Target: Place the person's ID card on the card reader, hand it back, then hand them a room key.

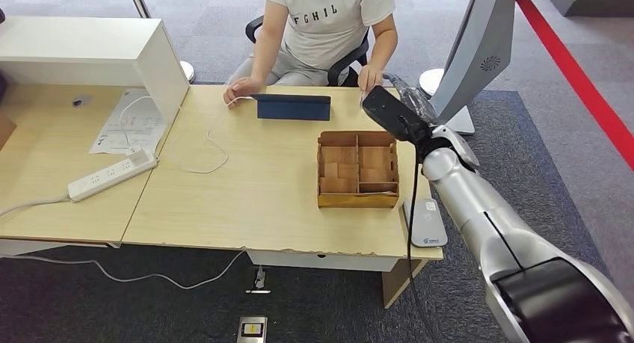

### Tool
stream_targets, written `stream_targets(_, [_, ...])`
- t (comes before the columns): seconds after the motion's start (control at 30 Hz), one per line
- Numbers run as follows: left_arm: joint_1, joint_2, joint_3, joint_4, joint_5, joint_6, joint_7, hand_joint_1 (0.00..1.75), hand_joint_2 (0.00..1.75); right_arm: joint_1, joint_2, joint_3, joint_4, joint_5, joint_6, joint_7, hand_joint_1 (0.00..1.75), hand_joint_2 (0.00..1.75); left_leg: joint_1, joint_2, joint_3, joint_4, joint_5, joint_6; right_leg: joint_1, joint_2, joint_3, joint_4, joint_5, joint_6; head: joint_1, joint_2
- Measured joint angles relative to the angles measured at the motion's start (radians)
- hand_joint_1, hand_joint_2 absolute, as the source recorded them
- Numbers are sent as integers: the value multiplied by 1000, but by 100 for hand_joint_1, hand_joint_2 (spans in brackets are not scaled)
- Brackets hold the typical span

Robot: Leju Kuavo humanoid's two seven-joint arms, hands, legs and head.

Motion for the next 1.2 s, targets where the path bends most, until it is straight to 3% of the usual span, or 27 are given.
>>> stream_targets(0.13, [0,4,0,0,1,4,15,0,0,7,-47,-95,-30,-113,85,-5,0,0,0,0,0,1,0,0,0,0,0,0,0,0,0,0])
stream_targets(0.33, [1,14,1,0,4,6,16,0,0,65,-168,-152,-123,-262,165,9,0,0,0,-1,0,1,0,0,0,0,0,-1,0,0,0,0])
stream_targets(0.5, [0,22,3,0,9,14,8,0,0,147,-287,-157,-247,-413,179,77,0,0,0,-1,0,1,0,0,-1,0,0,-1,0,0,0,0])
stream_targets(0.63, [0,28,6,0,16,16,-1,0,0,247,-388,-155,-389,-459,159,120,0,0,0,-1,-1,2,0,0,-1,-1,0,-1,0,0,0,0])
stream_targets(0.93, [-4,43,8,0,15,20,5,0,0,559,-582,-155,-865,-339,22,307,0,0,1,-1,-2,1,-1,0,-1,0,0,-1,0,0,0,0])
stream_targets(1.07, [-7,47,9,0,15,20,1,0,0,674,-608,-138,-1056,-184,-41,342,0,0,1,-1,-2,0,-1,0,-1,0,0,0,-1,-1,0,0])
stream_targets(1.2, [-9,47,9,0,16,21,-12,0,0,721,-601,-90,-1163,-40,-82,346,0,0,1,-1,-1,0,-1,0,0,0,0,0,-1,-1,0,0])
